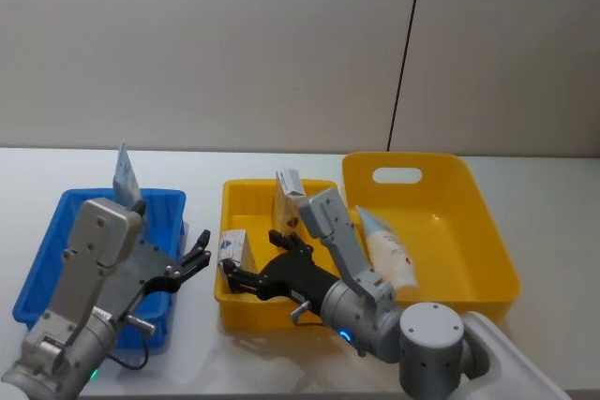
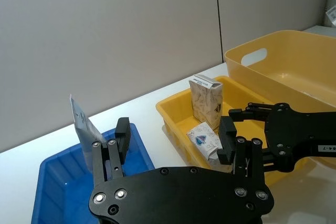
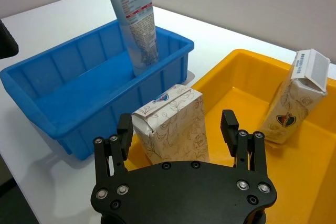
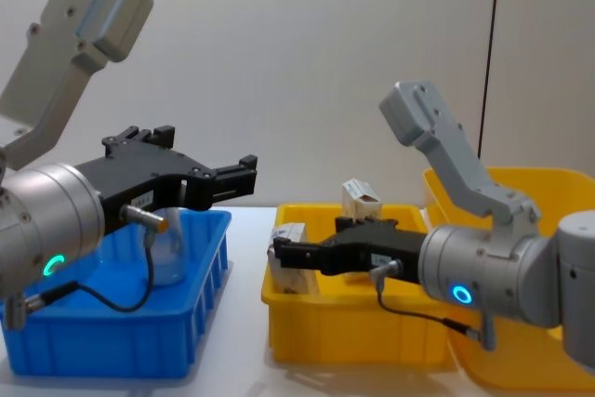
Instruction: Bimanual collaborative sorting of washing and personal care products
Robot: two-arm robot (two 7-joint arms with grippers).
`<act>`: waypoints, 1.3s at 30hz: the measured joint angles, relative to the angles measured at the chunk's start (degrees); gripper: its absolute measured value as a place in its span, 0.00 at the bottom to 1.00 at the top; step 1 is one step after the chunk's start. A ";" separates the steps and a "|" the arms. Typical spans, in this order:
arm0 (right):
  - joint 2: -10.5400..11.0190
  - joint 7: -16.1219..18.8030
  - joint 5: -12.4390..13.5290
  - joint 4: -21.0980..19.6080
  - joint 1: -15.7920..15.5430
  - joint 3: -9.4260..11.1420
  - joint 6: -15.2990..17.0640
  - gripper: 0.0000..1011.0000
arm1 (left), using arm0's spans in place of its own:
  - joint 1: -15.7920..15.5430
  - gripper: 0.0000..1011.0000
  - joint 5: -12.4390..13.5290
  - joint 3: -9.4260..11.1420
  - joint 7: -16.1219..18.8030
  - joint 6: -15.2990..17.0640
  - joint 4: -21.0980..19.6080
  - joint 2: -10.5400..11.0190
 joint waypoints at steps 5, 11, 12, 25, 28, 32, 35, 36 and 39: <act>-0.08 1.19 0.54 1.18 0.84 -0.30 -0.35 0.99 | 0.00 0.99 0.01 0.00 0.00 0.00 0.00 0.00; -0.24 2.35 1.13 2.99 2.05 -0.66 -0.85 0.99 | 0.00 0.99 0.00 0.00 0.00 0.00 0.00 0.00; -0.29 2.62 1.27 3.48 2.33 -0.76 -0.99 0.99 | 0.00 0.99 0.01 0.00 0.00 0.00 0.00 0.00; -0.58 3.59 1.72 7.27 4.49 -1.61 -1.96 0.77 | 0.00 0.99 0.00 0.00 0.00 0.00 0.00 0.00; -0.64 3.37 1.64 7.98 4.88 -1.83 -2.11 0.66 | 0.00 0.99 0.00 0.00 0.00 0.00 0.00 0.00; -0.67 2.98 1.35 8.67 5.23 -2.00 -2.19 0.58 | 0.00 0.99 0.00 0.00 0.00 0.00 0.00 0.00; -0.68 2.60 1.13 9.00 5.42 -2.10 -2.19 0.47 | 0.00 0.99 0.00 0.00 0.00 0.00 0.00 0.00; -0.68 2.52 1.06 9.03 5.44 -2.10 -2.19 0.44 | 0.00 0.99 0.00 0.00 0.00 0.00 0.00 0.00; -0.66 2.13 0.84 9.06 5.46 -2.11 -2.18 0.36 | 0.00 0.99 0.00 0.00 0.00 0.00 0.00 0.00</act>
